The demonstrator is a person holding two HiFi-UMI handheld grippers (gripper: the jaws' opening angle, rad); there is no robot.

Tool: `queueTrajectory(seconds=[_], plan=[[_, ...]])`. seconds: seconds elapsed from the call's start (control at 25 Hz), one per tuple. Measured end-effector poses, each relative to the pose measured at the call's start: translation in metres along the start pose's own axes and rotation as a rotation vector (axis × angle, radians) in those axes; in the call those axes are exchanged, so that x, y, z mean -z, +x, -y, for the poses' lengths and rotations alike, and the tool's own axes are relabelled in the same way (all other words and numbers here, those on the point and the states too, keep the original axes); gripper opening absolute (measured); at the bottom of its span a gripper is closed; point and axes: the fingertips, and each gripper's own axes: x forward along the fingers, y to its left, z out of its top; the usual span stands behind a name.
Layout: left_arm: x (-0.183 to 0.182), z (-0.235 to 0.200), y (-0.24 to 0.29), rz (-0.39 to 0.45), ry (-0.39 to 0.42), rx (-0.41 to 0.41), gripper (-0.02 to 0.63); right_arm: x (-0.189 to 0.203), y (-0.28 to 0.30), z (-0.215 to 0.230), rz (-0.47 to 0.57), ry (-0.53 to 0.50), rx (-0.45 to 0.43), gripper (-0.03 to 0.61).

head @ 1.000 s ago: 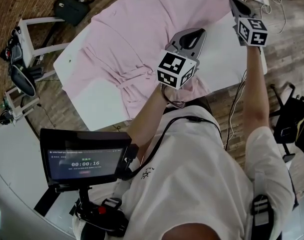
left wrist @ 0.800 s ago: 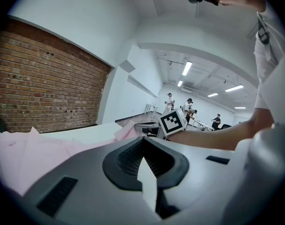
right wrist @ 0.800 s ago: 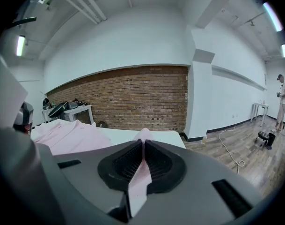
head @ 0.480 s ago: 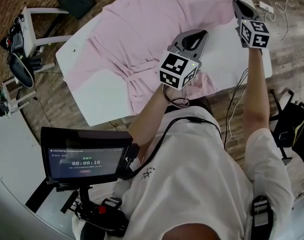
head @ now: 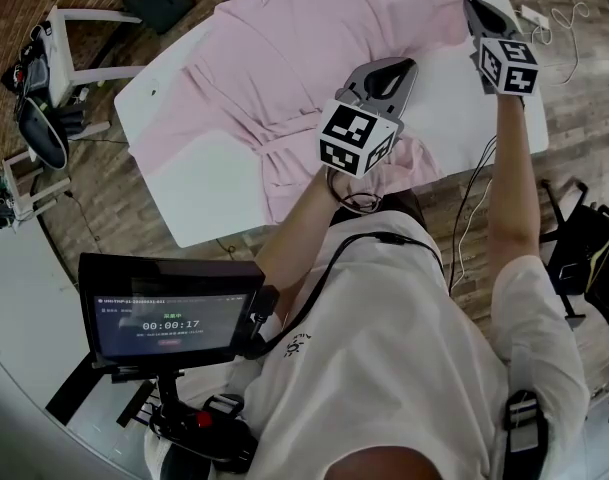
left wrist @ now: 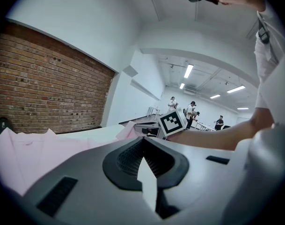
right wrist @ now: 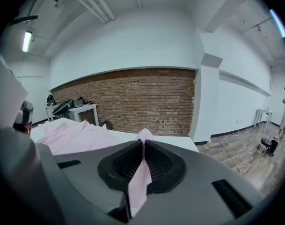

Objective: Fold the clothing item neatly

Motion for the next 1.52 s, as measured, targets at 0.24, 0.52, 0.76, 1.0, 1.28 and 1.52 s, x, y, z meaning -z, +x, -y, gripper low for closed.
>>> queueTrajectory(seconds=[0.24,0.52,0.76,1.0,1.28,1.52], plan=[[0.000,-0.001,-0.009,0.006,0.003,-0.004,0.003,-0.006,0.000,-0.010,0.005,-0.011,-0.009,0.023],[-0.004,-0.006,-0.021,0.018,0.002,-0.015,0.003,-0.015,0.004,-0.028,0.008,-0.025,-0.026,0.023],[-0.003,-0.013,-0.033,0.030,0.001,-0.029,0.003,-0.018,0.008,-0.045,0.013,-0.038,-0.043,0.023],[0.001,-0.018,-0.045,0.036,-0.003,-0.042,0.003,-0.020,0.013,-0.061,0.018,-0.048,-0.059,0.023],[0.002,-0.020,-0.058,0.051,-0.003,-0.057,0.003,-0.024,0.015,-0.081,0.021,-0.065,-0.081,0.023],[0.003,-0.025,-0.070,0.059,-0.008,-0.073,0.003,-0.027,0.017,-0.095,0.020,-0.075,-0.093,0.023]])
